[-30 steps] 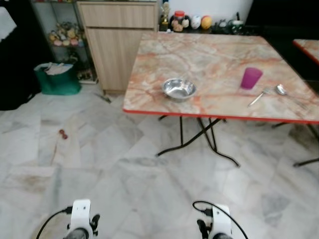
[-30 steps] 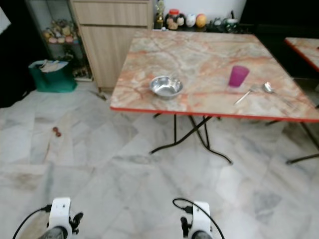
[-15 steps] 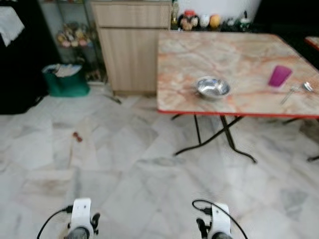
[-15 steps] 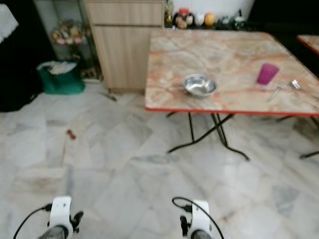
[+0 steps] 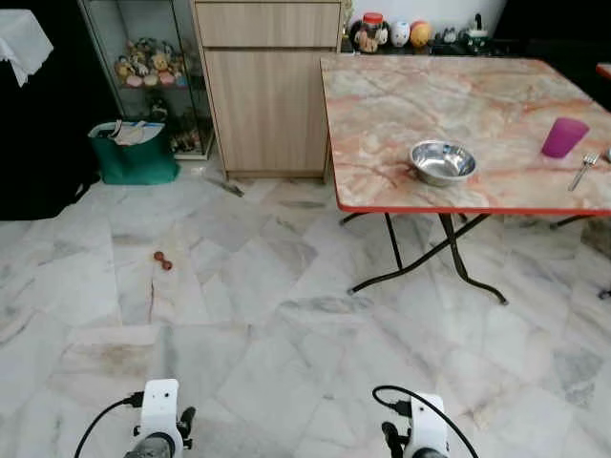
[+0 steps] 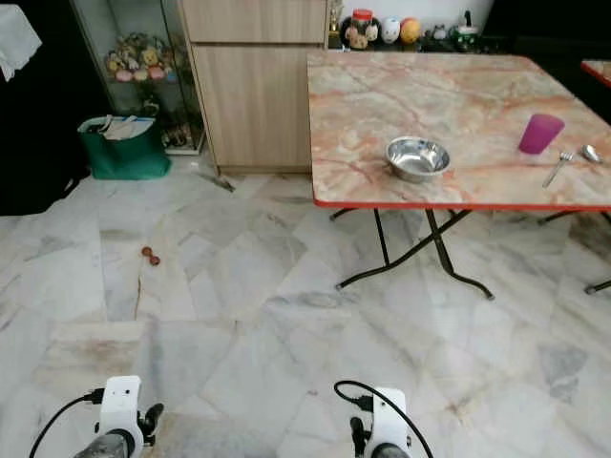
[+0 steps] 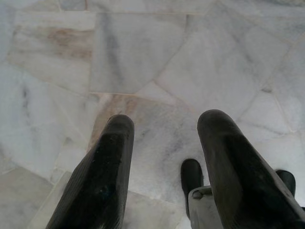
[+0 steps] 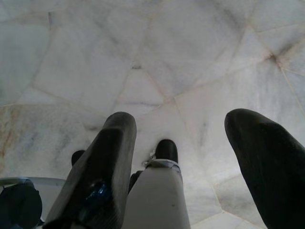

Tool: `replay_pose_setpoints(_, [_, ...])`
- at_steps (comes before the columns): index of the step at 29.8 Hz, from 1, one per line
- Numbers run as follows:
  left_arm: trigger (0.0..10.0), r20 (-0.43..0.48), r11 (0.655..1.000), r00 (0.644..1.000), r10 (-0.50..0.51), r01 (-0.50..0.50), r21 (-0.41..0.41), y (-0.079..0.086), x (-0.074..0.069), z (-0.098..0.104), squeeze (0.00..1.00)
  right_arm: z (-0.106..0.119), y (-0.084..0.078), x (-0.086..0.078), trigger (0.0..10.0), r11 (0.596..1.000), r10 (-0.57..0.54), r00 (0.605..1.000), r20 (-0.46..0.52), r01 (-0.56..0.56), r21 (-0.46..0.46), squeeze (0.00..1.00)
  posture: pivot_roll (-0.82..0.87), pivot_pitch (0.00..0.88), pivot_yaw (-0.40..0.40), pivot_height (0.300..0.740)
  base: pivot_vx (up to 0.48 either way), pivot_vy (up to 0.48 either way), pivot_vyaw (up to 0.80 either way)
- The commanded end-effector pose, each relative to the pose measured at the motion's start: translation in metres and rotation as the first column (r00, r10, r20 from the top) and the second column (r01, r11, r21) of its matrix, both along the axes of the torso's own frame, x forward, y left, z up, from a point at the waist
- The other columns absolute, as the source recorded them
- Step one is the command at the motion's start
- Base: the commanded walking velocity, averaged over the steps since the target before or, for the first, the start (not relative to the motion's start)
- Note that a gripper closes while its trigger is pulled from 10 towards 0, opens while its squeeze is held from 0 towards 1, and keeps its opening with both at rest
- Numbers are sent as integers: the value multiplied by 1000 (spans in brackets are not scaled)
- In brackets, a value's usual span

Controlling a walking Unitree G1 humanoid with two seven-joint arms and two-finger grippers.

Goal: Setting the table

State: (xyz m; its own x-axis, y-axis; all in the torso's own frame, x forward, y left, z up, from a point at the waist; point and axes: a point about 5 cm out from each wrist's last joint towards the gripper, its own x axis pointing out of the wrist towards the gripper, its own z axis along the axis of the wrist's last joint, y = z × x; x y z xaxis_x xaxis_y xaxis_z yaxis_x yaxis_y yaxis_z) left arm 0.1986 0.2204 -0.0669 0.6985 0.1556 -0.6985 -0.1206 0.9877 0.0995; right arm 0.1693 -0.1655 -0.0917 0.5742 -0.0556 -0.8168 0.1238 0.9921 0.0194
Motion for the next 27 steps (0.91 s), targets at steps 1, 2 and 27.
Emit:
replay_pose_setpoints(1, [10000, -15, 1000, 1000, 0, 0, -11, -2, -2, -2, 0, -1, -4, -2, 10000, 1000, -4, 1000, -6, 4, -10, 0, -42, 0, -26, 740, 0, 0, 0])
replay_pose_setpoints(2, [10000, -15, 1000, 1000, -1, 0, -11, -2, -2, -2, 0, -1, -4, -2, 10000, 1000, -4, 1000, -7, 4, -10, 0, -42, 0, -26, 740, 0, 0, 0])
replay_pose_setpoints(27, [10000, -17, 1000, 1000, -1, 1, -7, -3, -3, -2, 0, -1, -3, -3, 10000, 1000, 11, 1000, -11, -11, -11, 0, -38, 0, -29, 740, 173, 0, 0])
